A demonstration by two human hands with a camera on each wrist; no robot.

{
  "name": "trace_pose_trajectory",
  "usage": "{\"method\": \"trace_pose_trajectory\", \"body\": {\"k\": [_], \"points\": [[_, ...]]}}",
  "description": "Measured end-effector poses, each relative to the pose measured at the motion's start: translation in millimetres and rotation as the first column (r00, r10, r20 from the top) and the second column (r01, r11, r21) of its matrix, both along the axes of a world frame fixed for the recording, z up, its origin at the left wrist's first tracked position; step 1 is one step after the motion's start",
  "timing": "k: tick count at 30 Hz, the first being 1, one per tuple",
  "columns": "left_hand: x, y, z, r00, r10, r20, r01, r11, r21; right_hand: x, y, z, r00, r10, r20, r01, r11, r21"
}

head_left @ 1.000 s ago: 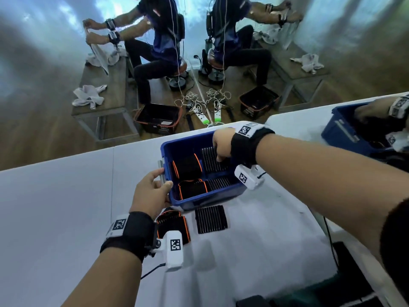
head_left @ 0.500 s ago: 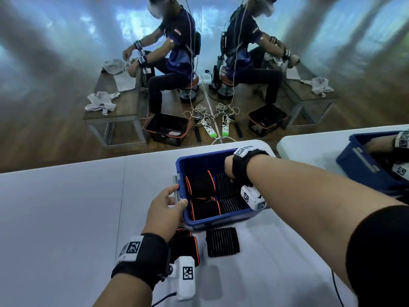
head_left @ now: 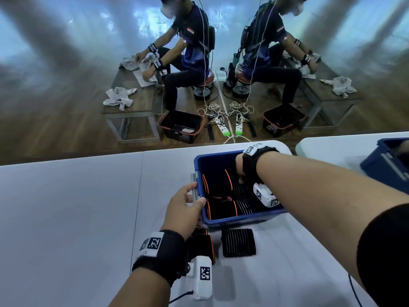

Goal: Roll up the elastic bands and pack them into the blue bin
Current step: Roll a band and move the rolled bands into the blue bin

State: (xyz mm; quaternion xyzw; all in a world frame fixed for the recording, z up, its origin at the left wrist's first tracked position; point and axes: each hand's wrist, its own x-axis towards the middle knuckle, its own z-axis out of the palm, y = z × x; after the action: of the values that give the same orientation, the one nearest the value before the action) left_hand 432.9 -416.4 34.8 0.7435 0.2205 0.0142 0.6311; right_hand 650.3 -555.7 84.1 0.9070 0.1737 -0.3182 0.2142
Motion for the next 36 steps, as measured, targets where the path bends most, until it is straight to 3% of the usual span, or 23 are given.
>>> {"method": "trace_pose_trajectory", "body": {"k": [5,10,14,17,20,23,30,36], "points": [[1.6,-1.2,1.4,1.000,0.012,-0.024,-0.012,1.000,-0.018,25.3,-15.6,-26.3,0.997,0.039,-0.061,-0.030,0.989,0.143],[2.6,-1.5,4.1,0.999,0.007,-0.050,-0.009,0.999,-0.038,-9.2,-33.4,29.0,0.991,-0.090,-0.096,0.118,0.931,0.345],[1.9,-1.8,6.2,0.998,0.001,-0.062,-0.003,0.999,-0.034,-39.4,-57.9,60.0,0.976,-0.178,-0.128,0.219,0.748,0.626],[2.9,-2.7,9.7,0.997,0.000,-0.077,-0.002,1.000,-0.017,-86.8,-80.0,82.1,0.993,-0.094,-0.064,0.111,0.663,0.741],[2.7,-3.4,12.6,0.996,-0.013,-0.093,0.013,1.000,-0.001,-148.7,-101.0,93.5,0.981,0.004,-0.193,0.156,0.575,0.803],[1.8,-5.2,17.3,0.994,-0.008,-0.107,0.008,1.000,0.002,-195.9,-115.1,68.3,0.966,0.069,-0.251,0.159,0.609,0.777],[2.6,-10.4,29.1,0.989,0.007,-0.151,-0.008,1.000,-0.006,-236.2,-117.9,-51.7,0.991,0.088,-0.100,-0.002,0.763,0.646],[-0.2,-13.9,31.2,0.986,0.046,-0.163,-0.051,0.998,-0.030,-229.4,-111.6,-77.6,0.993,0.093,0.078,-0.122,0.765,0.633]]}}
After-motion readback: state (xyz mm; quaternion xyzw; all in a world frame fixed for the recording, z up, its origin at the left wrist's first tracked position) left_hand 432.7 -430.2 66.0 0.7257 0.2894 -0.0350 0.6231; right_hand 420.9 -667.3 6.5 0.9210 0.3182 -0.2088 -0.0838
